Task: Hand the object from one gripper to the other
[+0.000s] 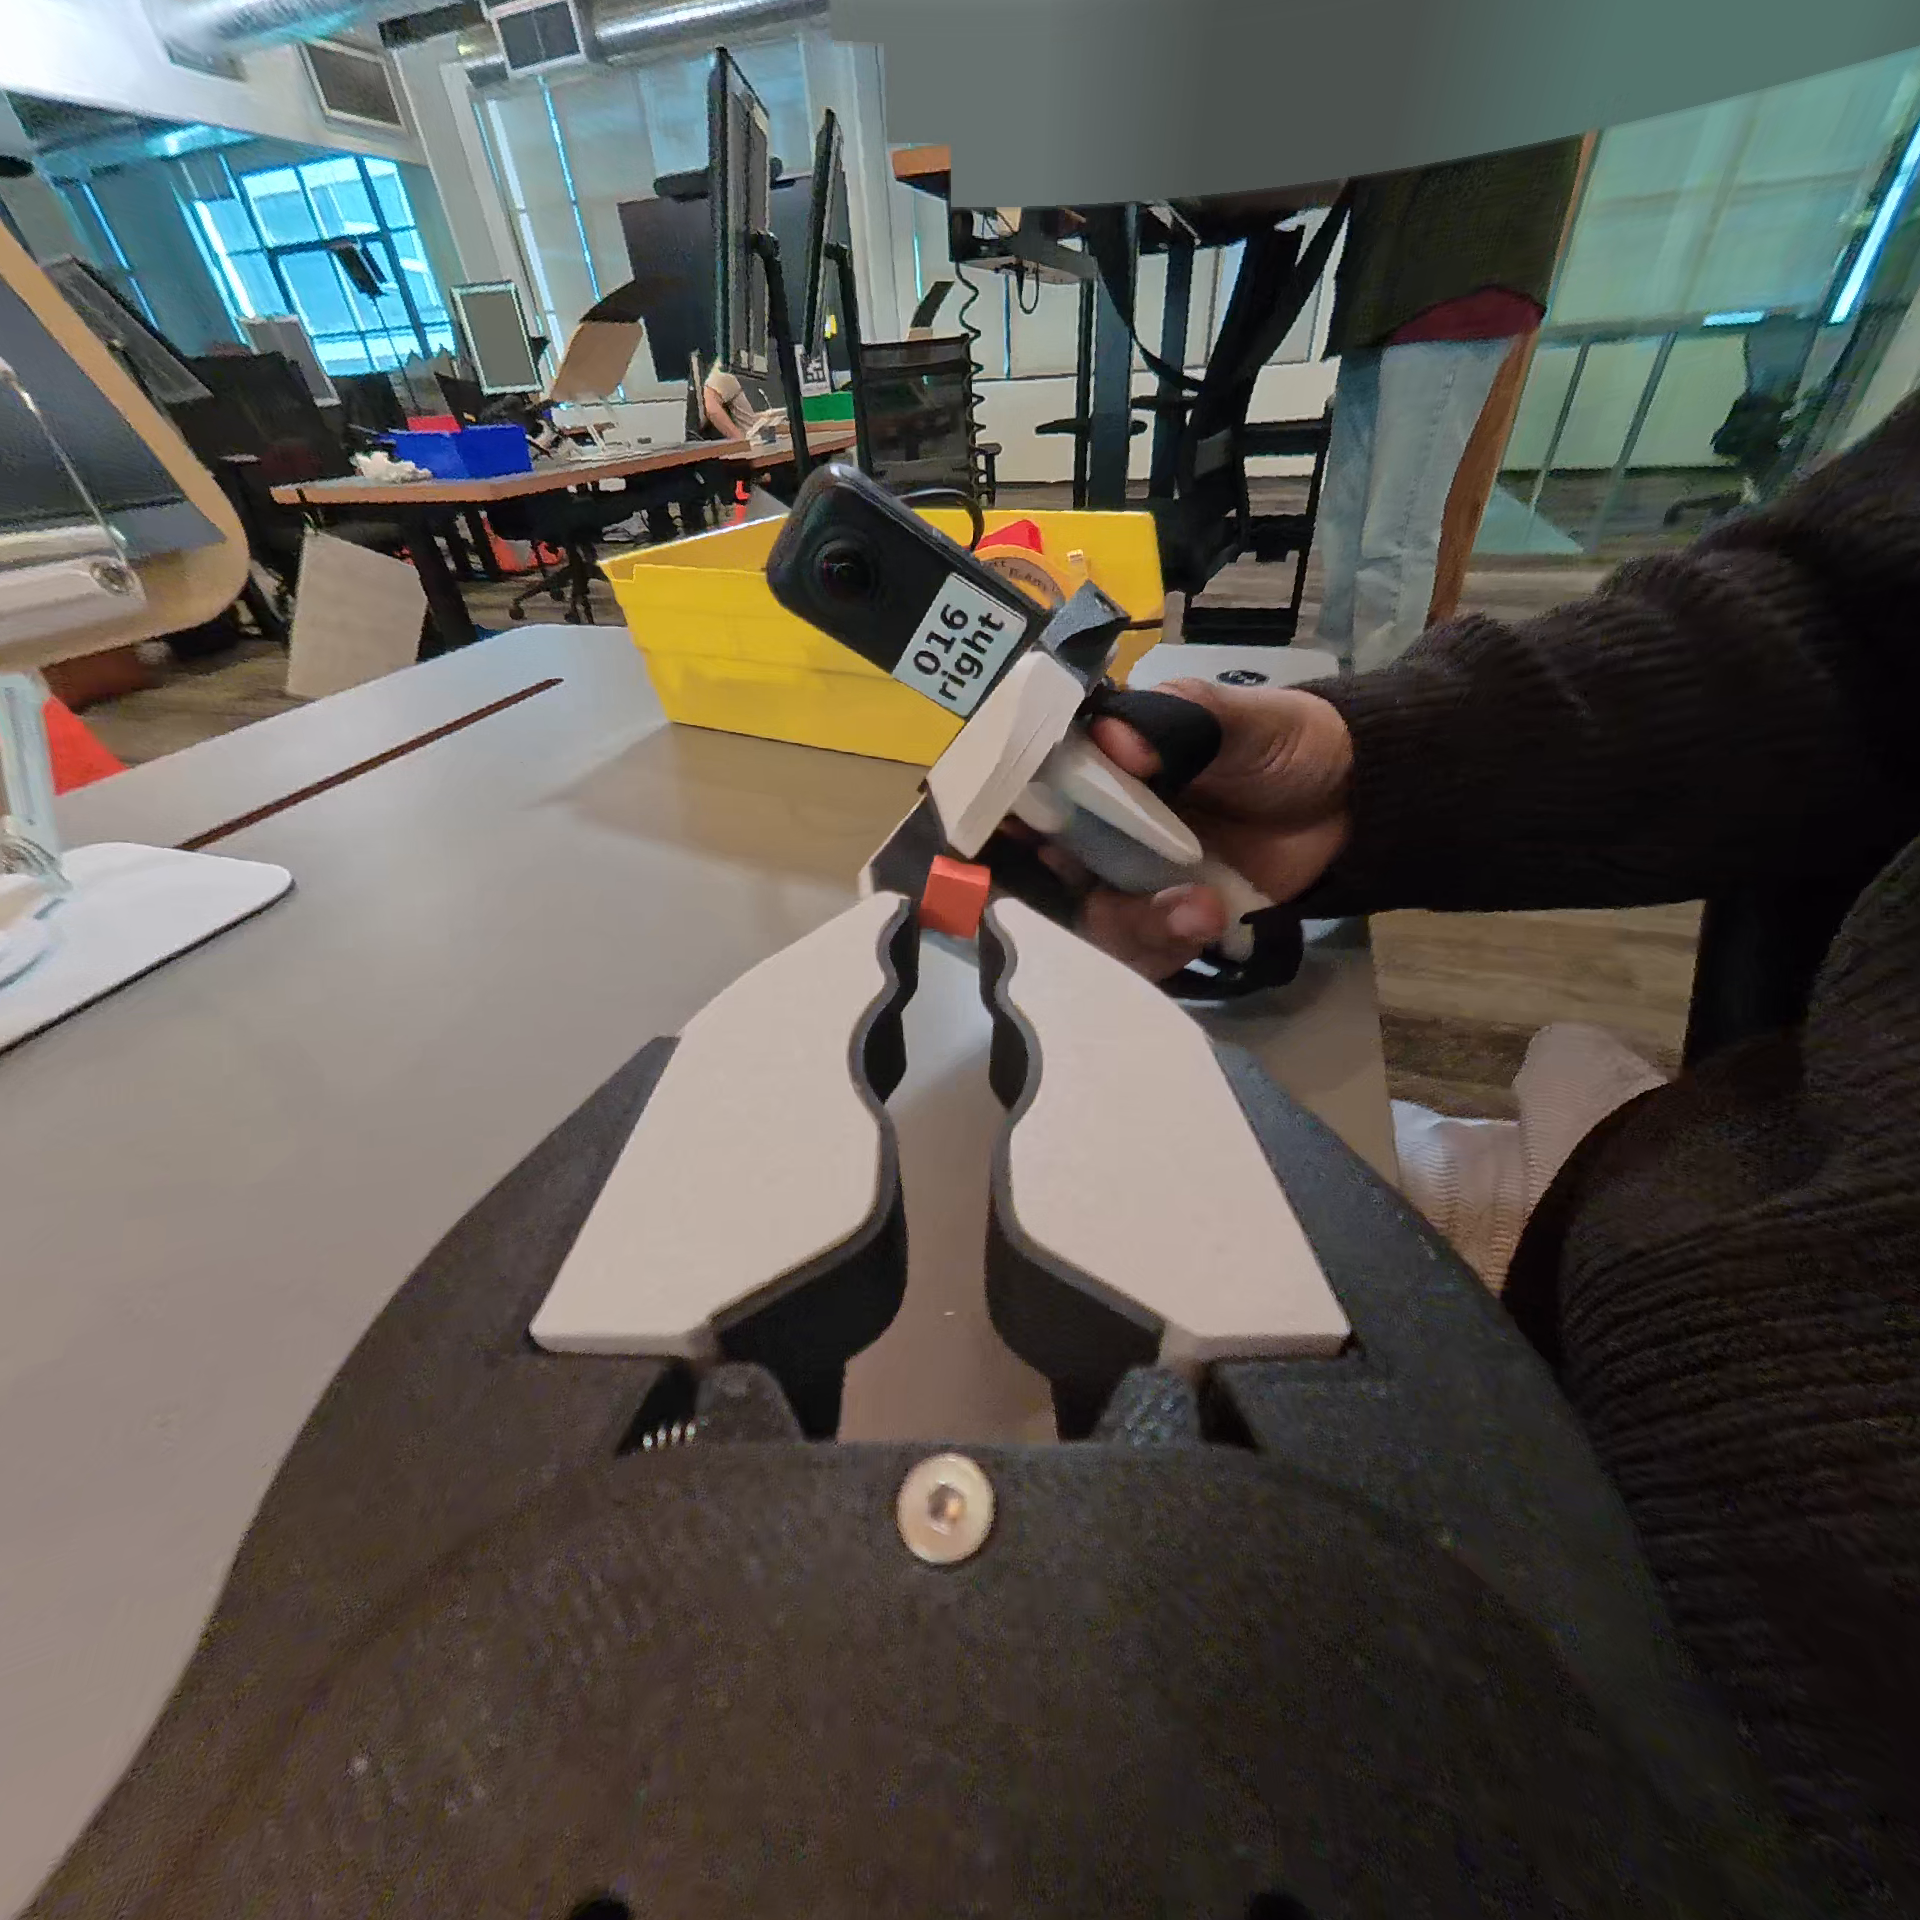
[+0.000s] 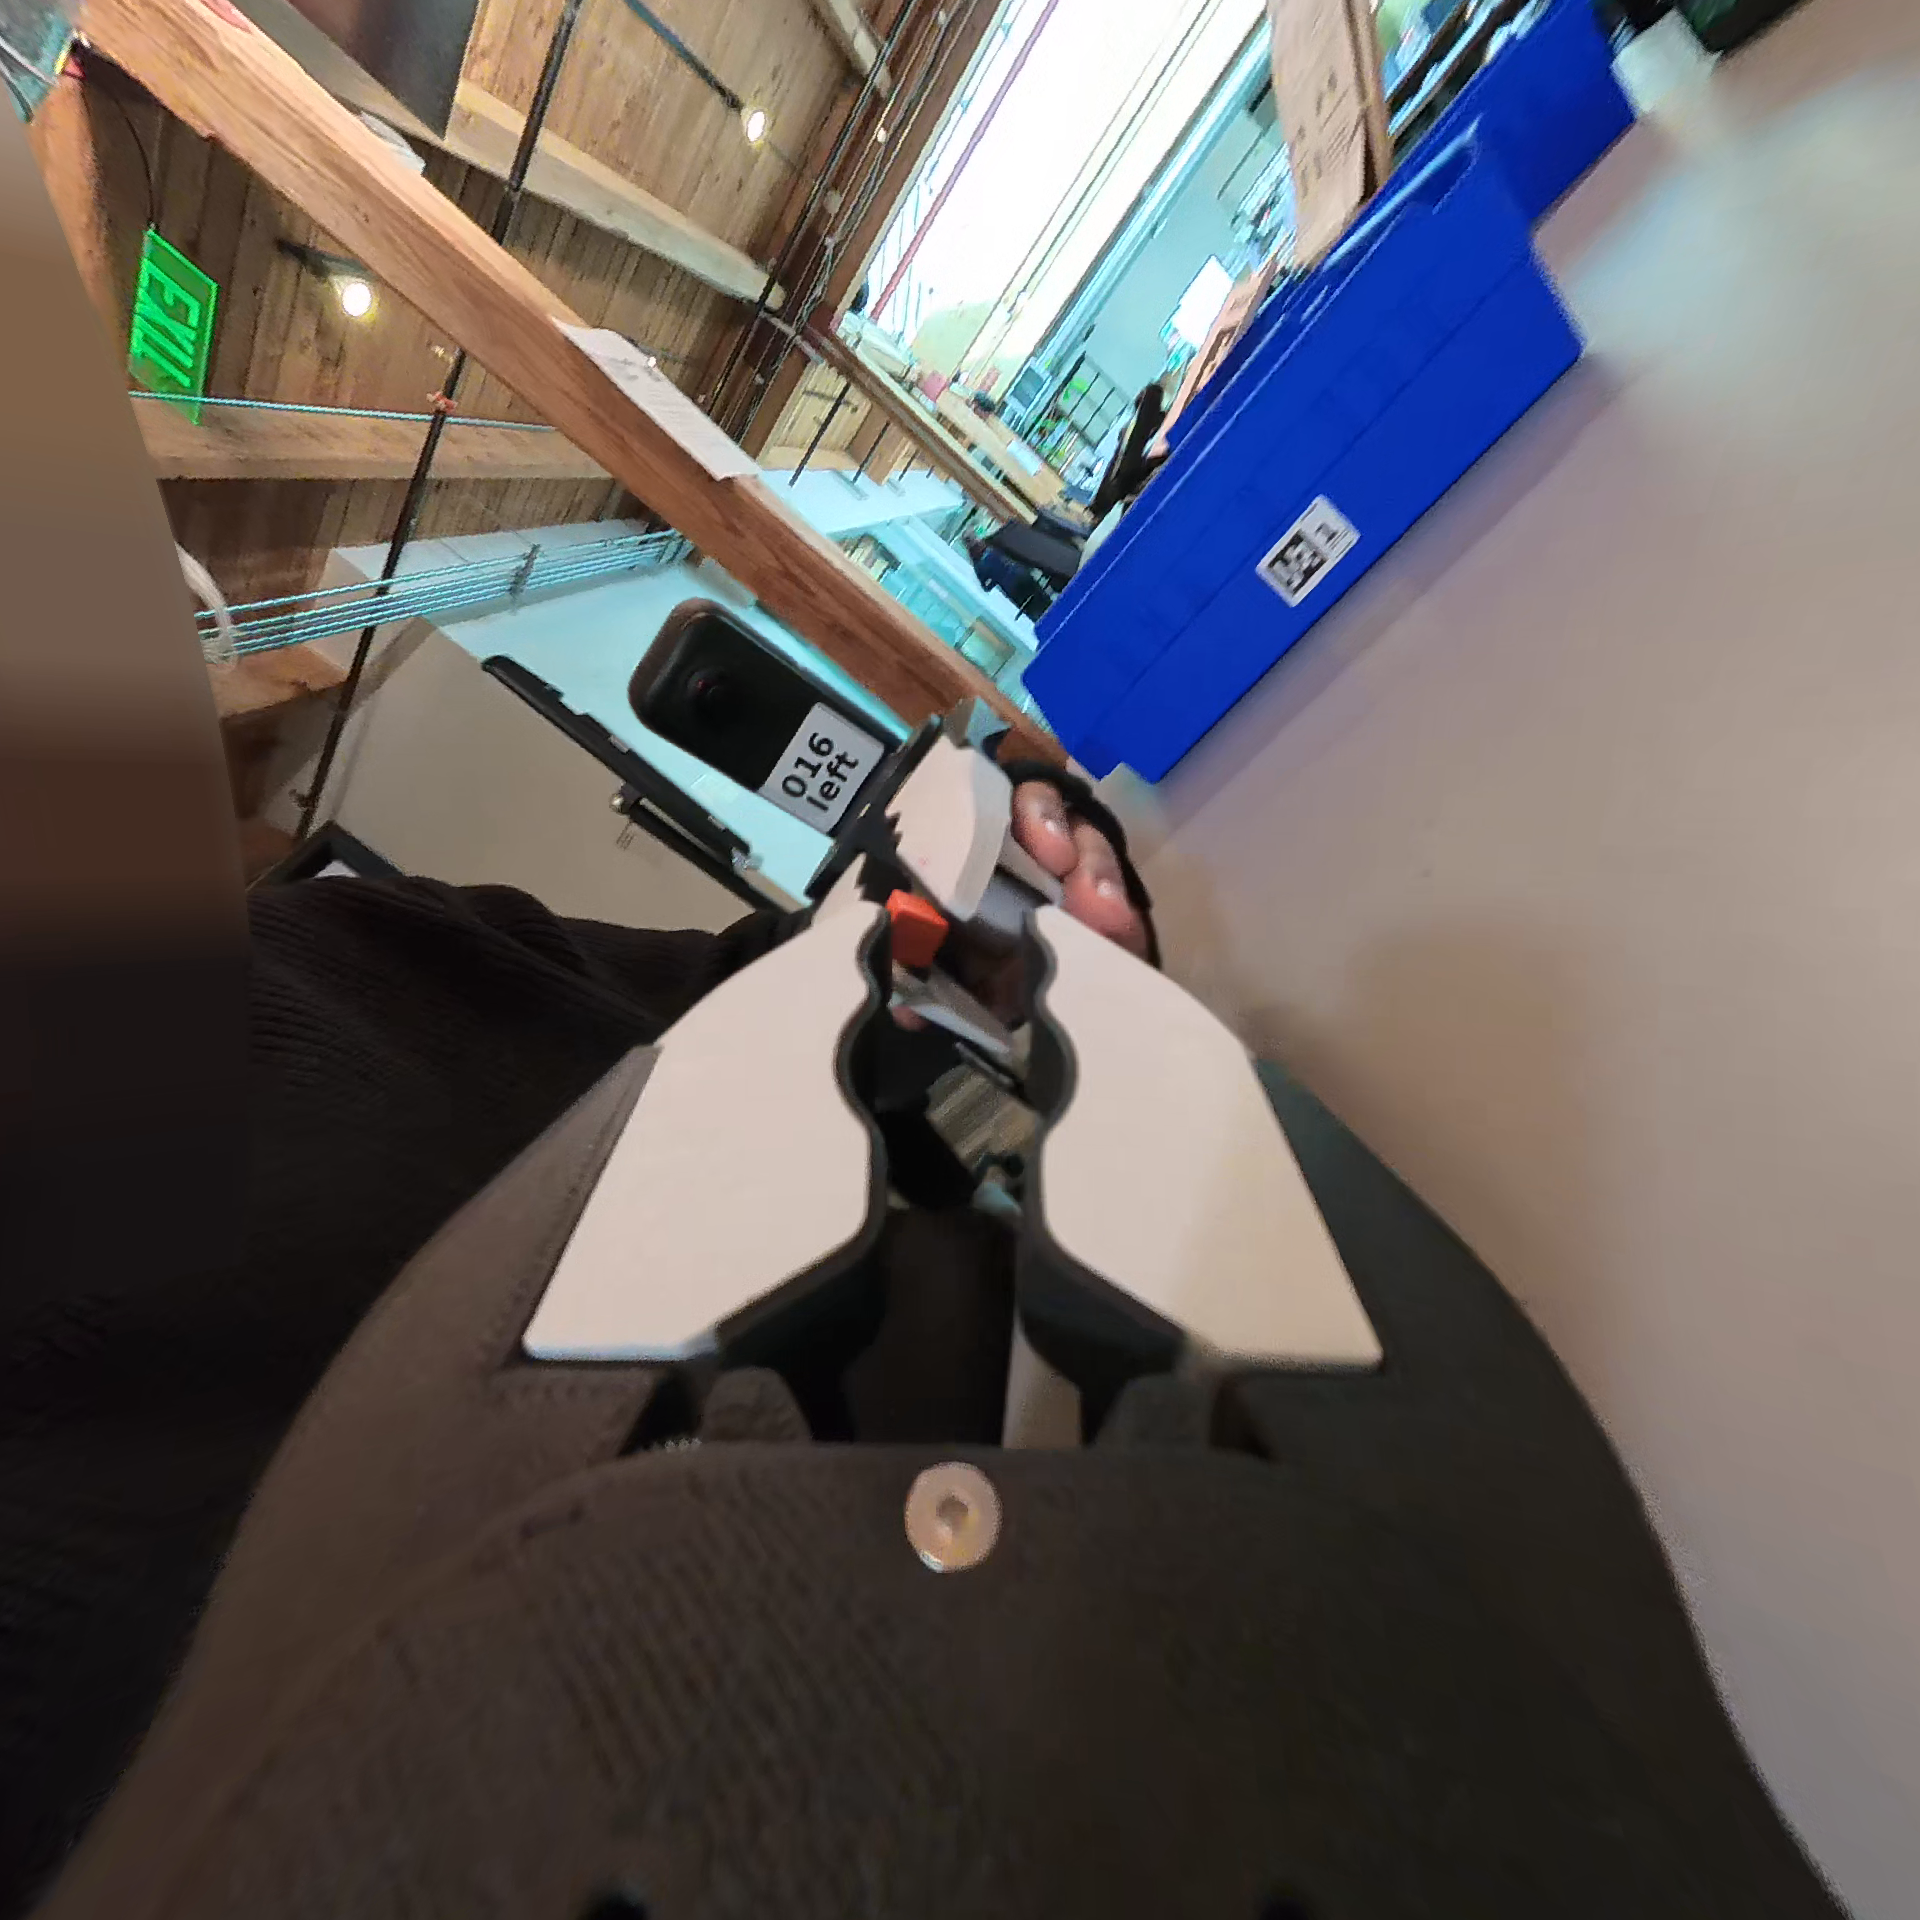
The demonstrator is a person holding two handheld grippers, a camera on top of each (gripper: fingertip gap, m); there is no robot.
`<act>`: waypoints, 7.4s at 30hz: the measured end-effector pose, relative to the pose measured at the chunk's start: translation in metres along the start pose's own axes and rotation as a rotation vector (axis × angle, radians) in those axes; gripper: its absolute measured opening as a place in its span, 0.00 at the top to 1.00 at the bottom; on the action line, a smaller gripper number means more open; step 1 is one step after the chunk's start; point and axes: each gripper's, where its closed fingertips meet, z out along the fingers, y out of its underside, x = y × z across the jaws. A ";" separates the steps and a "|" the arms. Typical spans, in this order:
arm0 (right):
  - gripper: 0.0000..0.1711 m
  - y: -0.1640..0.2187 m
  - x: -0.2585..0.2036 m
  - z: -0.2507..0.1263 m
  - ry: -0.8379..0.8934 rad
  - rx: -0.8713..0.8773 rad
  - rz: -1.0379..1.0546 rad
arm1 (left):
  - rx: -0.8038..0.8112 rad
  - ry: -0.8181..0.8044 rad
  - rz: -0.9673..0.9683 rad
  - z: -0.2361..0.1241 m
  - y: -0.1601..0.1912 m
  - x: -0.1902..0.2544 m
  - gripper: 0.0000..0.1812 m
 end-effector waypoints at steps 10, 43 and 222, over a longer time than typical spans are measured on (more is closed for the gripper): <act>0.74 -0.025 -0.005 -0.009 0.194 0.100 -0.609 | 0.057 0.221 -0.581 -0.002 -0.004 0.003 0.95; 0.94 -0.007 -0.011 0.001 0.339 -0.107 -1.130 | 0.204 0.457 -1.229 -0.004 -0.008 -0.006 0.85; 0.84 -0.075 0.032 -0.075 0.742 0.222 -0.675 | -1.199 -0.817 -0.788 -0.398 0.125 -0.189 1.00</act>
